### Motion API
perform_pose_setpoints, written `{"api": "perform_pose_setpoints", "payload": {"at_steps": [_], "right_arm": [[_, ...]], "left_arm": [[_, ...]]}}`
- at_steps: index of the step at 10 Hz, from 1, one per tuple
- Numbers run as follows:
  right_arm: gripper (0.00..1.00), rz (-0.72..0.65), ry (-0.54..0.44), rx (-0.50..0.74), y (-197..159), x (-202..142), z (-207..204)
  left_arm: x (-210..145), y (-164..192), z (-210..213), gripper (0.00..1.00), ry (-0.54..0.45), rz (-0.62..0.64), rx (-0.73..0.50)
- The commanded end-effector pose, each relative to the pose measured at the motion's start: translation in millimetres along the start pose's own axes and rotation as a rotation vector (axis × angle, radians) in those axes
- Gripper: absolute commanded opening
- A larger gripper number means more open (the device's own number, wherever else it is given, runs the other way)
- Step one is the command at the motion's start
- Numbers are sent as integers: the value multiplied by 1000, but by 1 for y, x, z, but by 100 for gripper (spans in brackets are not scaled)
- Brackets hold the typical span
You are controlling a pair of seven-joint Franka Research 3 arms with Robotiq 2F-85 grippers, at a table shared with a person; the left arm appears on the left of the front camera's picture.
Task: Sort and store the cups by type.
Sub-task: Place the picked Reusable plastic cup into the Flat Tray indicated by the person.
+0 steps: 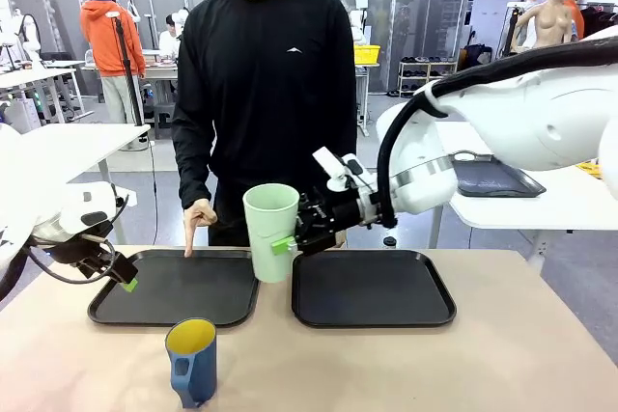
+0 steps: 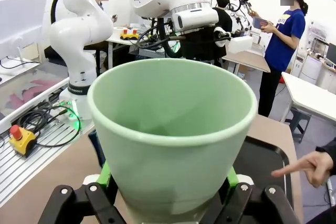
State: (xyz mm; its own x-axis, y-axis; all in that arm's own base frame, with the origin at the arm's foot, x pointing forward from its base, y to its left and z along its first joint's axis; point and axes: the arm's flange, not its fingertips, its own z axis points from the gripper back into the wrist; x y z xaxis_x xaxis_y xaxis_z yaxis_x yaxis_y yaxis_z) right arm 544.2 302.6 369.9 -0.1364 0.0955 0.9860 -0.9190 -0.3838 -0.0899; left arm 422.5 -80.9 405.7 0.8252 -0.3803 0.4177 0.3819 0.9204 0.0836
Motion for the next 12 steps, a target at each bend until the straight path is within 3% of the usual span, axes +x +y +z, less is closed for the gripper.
{"api": "perform_pose_setpoints", "payload": {"at_steps": [1,8,12], "right_arm": [[87,-1,-10,-26,-24,-6,-35],[87,-64,-34,-179,-103,-40,-96],[87,-123,-66,-185,-120,-64,-124]], "left_arm": [[-1,1,1,100,4,2,-4],[-1,1,1,100,4,2,-4],[-1,1,1,100,4,2,-4]]}}
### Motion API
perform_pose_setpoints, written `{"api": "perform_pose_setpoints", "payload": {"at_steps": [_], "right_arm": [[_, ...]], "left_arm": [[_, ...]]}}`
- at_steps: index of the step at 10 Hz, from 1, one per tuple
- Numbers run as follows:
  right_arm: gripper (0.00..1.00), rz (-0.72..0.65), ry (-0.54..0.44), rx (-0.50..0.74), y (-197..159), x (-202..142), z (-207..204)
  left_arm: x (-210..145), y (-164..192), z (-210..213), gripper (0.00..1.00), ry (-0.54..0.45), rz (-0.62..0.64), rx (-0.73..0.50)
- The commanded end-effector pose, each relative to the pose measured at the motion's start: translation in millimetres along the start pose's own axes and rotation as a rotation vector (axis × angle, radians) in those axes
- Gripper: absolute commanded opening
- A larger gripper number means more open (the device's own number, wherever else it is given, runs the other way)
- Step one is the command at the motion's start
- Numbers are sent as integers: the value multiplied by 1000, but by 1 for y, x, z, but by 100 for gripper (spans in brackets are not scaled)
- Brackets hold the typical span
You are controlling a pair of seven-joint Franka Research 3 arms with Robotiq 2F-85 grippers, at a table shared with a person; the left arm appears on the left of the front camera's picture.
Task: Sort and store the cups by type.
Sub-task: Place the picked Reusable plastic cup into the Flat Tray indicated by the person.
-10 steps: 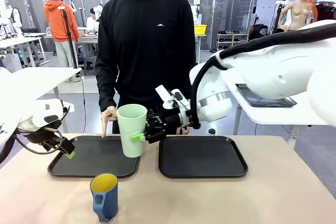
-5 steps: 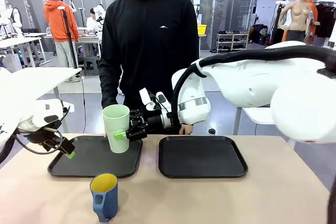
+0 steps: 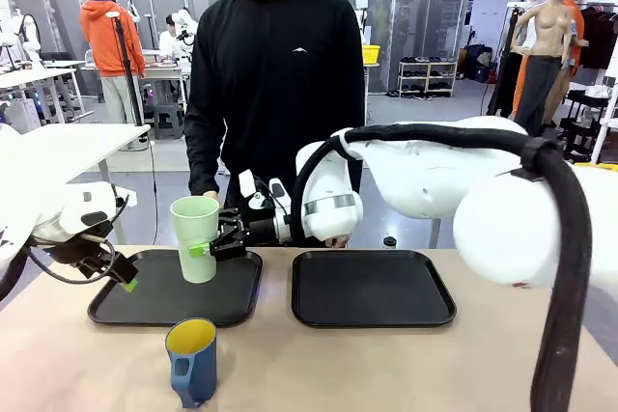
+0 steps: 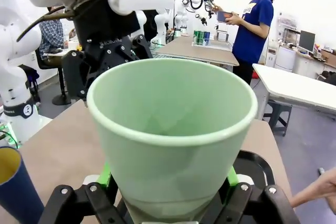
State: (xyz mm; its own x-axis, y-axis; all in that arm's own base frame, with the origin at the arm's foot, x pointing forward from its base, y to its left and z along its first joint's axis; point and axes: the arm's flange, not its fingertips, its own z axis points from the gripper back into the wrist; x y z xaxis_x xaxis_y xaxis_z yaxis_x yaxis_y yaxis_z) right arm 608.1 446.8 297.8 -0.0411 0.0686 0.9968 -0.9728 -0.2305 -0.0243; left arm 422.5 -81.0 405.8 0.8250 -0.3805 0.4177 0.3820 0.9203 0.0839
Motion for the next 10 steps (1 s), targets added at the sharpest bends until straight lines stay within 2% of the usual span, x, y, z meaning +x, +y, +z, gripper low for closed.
{"api": "perform_pose_setpoints", "payload": {"at_steps": [1,6,10], "right_arm": [[87,-28,3,-46,-15,-3,-11],[87,0,71,-123,-33,-39,-19],[87,4,74,-139,-35,-55,-16]], "left_arm": [[-1,1,1,100,4,3,-4],[-1,1,1,100,4,3,-4],[-1,1,1,100,4,3,-4]]}}
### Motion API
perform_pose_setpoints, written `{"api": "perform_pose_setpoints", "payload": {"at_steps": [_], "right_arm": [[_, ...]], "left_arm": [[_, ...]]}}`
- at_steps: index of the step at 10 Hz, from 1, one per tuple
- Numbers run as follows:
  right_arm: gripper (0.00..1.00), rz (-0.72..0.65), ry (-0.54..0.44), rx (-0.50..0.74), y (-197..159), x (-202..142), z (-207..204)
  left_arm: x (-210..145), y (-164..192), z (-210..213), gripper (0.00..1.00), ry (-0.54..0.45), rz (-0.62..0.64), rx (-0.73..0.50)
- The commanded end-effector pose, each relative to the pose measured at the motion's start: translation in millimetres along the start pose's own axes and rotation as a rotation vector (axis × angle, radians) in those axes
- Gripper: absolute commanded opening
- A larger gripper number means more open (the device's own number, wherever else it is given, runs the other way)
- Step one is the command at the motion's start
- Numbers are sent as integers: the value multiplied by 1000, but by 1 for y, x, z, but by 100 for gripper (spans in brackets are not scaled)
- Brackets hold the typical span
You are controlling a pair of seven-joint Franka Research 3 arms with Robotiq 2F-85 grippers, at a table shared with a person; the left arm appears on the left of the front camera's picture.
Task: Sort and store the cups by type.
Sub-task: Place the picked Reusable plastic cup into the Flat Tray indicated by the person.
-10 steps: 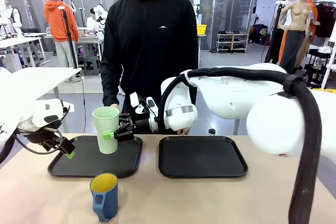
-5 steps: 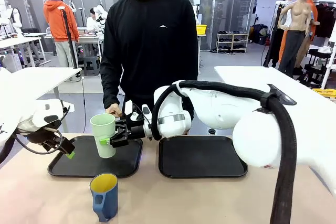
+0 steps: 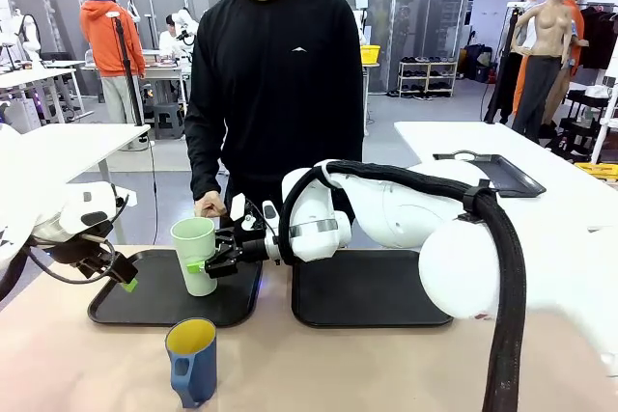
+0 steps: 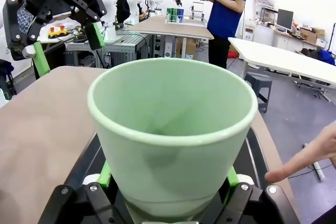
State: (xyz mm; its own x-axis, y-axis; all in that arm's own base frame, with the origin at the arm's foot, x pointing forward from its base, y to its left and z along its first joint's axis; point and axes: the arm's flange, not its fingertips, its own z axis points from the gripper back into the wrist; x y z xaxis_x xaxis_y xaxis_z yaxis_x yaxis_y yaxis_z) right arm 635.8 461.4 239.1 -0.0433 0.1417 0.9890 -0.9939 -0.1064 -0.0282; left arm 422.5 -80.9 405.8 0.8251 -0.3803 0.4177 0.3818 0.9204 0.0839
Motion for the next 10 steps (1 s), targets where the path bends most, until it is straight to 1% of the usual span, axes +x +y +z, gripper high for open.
{"api": "perform_pose_setpoints", "payload": {"at_steps": [1,2,3,8,10], "right_arm": [[87,18,-1,-14,-4,3,-3],[90,2,-5,-2,-3,2,-3],[100,9,0,2,-2,1,-3],[100,-3,13,-3,-2,-2,8],[100,-17,11,-14,-1,-5,23]], "left_arm": [[0,1,1,100,4,2,-4],[0,1,1,100,4,2,-4],[0,1,1,100,4,2,-4],[0,1,1,100,4,2,-4],[0,1,1,100,4,2,-4]]}}
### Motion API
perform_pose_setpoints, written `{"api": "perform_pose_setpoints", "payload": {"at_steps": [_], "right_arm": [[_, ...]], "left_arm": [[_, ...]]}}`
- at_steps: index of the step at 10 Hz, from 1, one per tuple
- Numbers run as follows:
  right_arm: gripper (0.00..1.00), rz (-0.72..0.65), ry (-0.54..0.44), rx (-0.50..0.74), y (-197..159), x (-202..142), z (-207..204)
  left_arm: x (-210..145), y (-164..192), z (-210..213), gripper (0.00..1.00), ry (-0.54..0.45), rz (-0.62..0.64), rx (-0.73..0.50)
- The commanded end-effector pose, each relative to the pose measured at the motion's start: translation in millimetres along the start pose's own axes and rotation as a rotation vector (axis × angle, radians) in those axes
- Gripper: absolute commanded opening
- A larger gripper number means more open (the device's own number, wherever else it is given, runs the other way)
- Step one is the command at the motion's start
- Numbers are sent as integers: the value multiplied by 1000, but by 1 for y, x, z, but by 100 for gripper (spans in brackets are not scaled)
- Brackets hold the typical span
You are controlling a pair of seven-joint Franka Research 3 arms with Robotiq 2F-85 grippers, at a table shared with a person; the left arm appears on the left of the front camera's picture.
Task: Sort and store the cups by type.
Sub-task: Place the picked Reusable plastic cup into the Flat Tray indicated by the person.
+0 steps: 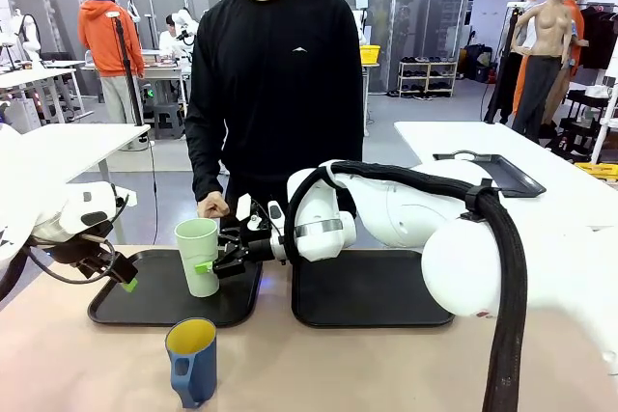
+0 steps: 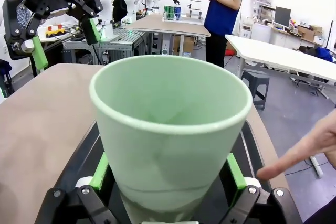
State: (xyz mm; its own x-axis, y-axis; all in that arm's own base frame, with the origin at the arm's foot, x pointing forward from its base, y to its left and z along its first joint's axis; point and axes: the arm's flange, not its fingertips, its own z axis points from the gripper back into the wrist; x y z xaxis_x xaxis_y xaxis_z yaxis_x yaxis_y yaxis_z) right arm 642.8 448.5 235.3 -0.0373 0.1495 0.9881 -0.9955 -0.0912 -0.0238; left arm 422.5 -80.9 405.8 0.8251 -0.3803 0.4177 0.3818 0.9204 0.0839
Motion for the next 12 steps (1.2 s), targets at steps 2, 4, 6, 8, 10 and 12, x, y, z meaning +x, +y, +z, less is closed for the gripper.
{"api": "perform_pose_setpoints", "payload": {"at_steps": [2,4,6,8,10,12], "right_arm": [[100,-30,-6,11,9,0,27],[100,-43,-4,38,13,2,43],[100,-56,-1,46,17,2,53],[100,-64,-6,34,18,0,65],[100,-55,-10,28,5,-5,53],[100,-55,-10,28,5,-5,53]], "left_arm": [[0,1,1,100,4,2,-4],[0,1,1,100,4,2,-4],[0,1,1,100,4,2,-4],[0,1,1,100,4,2,-4],[0,1,1,100,4,2,-4],[0,1,1,100,4,2,-4]]}}
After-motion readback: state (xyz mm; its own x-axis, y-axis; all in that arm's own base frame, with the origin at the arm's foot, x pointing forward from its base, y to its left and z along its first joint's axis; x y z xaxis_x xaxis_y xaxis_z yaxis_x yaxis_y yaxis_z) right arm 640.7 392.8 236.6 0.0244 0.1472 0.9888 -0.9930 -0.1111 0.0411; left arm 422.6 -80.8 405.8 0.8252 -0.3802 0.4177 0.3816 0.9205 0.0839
